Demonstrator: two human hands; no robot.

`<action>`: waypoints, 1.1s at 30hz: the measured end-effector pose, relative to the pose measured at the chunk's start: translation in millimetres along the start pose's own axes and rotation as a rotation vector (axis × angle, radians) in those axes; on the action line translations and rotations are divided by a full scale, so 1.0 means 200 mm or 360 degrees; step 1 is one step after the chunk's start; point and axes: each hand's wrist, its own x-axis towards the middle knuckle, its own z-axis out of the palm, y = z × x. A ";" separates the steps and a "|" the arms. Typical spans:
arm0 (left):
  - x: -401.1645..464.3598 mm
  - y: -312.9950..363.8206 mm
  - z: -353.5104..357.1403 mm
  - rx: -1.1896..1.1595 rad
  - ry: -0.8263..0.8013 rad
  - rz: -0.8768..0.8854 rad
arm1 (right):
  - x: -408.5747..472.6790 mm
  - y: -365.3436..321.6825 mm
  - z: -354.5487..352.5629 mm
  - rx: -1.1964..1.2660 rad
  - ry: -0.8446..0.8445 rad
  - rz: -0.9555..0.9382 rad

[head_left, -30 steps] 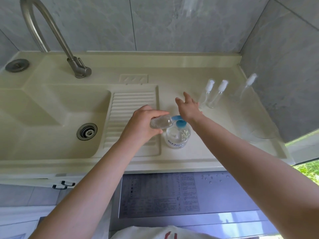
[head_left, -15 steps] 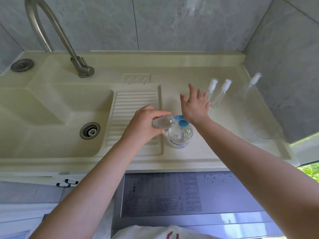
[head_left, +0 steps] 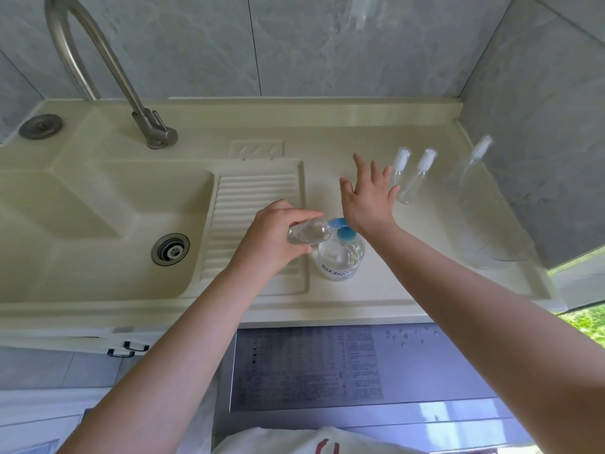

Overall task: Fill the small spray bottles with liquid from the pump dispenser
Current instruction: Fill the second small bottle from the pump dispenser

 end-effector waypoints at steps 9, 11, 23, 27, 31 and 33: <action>0.00 -0.02 0.01 -0.0014 0.0007 -0.0027 | -0.02 0.00 0.01 -0.0196 0.0096 -0.0071; 0.00 -0.01 0.01 -0.0019 0.0001 -0.0041 | -0.03 0.00 0.00 -0.0211 0.0147 -0.0110; 0.00 0.00 -0.01 -0.0016 0.0006 -0.0048 | -0.03 0.00 -0.03 -0.0480 0.0060 -0.0096; 0.00 -0.01 -0.01 0.0000 -0.0001 -0.0066 | -0.03 -0.02 -0.03 -0.0526 0.0086 -0.0129; -0.01 -0.01 -0.02 -0.0002 0.0018 -0.0052 | 0.00 -0.03 -0.06 -0.0395 0.0048 -0.0097; -0.01 -0.01 -0.02 -0.0010 0.0019 -0.0057 | 0.00 -0.03 -0.05 -0.0402 0.0048 -0.0101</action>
